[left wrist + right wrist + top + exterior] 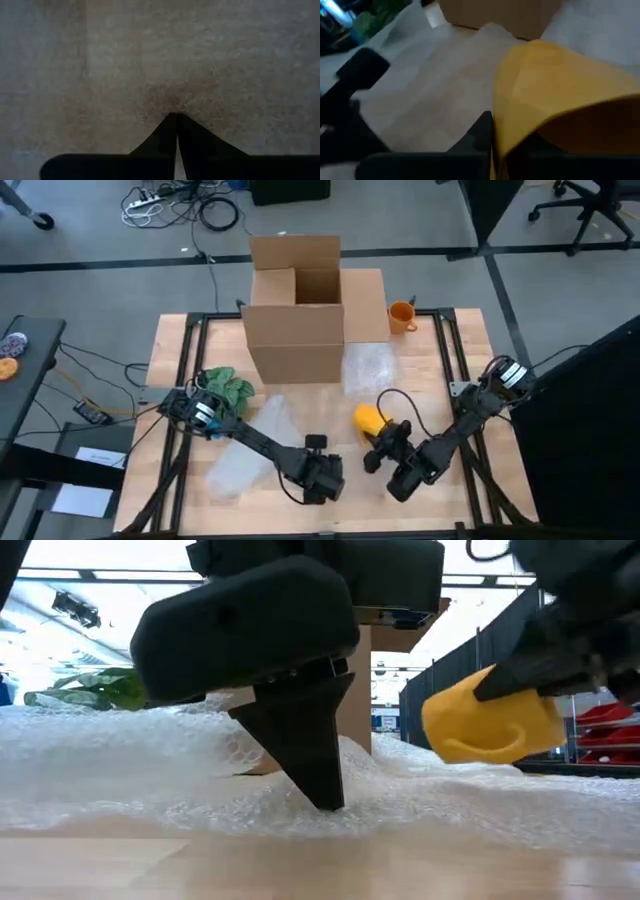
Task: Wrap mug
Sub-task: Wrap the yellow mug with the bubble wrap
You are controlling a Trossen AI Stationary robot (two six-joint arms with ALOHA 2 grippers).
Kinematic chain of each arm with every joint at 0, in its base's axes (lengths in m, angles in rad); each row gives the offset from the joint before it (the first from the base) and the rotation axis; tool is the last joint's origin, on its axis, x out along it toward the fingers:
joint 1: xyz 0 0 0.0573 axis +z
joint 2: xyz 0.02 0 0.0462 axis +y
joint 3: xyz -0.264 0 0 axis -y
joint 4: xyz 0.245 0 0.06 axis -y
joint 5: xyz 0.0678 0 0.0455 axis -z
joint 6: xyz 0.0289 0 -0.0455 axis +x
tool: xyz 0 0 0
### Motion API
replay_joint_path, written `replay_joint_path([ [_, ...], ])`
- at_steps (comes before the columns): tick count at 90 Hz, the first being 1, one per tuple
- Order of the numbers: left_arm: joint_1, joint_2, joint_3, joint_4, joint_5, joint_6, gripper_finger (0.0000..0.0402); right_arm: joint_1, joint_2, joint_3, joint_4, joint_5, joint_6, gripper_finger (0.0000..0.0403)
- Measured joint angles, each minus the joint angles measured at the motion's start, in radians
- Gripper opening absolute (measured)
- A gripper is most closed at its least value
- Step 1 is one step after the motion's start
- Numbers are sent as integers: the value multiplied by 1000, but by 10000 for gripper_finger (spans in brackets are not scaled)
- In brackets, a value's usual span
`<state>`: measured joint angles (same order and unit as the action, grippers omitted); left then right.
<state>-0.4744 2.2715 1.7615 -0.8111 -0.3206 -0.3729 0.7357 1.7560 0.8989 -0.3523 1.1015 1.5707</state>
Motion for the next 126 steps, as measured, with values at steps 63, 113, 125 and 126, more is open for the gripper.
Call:
replay_joint_path([
  [63, 6, -28, 196, -345, -38, 176, 0, -45, 135, 2, 160, 18, 102, 50],
  [113, 7, -39, 417, -411, -502, 186, 2, -41, 40, 1, 44, 13, 77, 77],
  [125, 7, -39, 315, -361, -492, 185, 2, -78, 40, 1, 53, 14, 76, 76],
  [126, 7, -39, 306, -358, -489, 184, 2, -81, 40, 1, 55, 14, 74, 75],
])
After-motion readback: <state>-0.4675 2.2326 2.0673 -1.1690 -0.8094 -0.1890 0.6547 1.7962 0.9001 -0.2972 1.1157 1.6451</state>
